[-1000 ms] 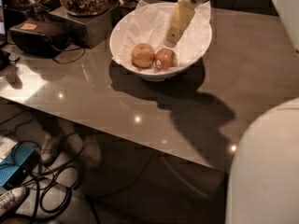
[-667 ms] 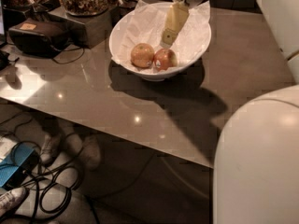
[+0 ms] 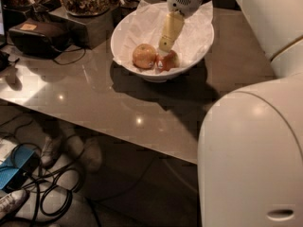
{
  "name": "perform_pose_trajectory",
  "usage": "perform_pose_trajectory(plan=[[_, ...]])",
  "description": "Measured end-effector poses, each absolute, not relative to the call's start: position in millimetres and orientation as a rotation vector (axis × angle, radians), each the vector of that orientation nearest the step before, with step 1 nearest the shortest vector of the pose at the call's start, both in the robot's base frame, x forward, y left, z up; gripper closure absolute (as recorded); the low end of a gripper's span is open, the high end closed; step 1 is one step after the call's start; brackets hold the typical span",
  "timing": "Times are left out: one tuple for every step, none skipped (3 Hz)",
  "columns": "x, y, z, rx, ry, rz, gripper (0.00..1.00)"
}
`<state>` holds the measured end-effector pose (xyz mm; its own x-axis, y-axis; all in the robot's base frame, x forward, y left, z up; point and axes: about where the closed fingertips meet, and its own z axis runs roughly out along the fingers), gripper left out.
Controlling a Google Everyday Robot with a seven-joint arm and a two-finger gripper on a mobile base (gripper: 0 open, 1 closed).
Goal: Pick apple from white bowl
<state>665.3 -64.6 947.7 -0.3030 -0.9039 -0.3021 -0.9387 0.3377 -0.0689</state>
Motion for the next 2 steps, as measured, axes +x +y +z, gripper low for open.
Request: perform_pose_trajectory(plan=[[670.9, -65.0, 931.3, -1.646, 2.353, 0.195, 0.14], [672.4, -66.3, 918.7, -1.640, 2.382, 0.225, 0.22]])
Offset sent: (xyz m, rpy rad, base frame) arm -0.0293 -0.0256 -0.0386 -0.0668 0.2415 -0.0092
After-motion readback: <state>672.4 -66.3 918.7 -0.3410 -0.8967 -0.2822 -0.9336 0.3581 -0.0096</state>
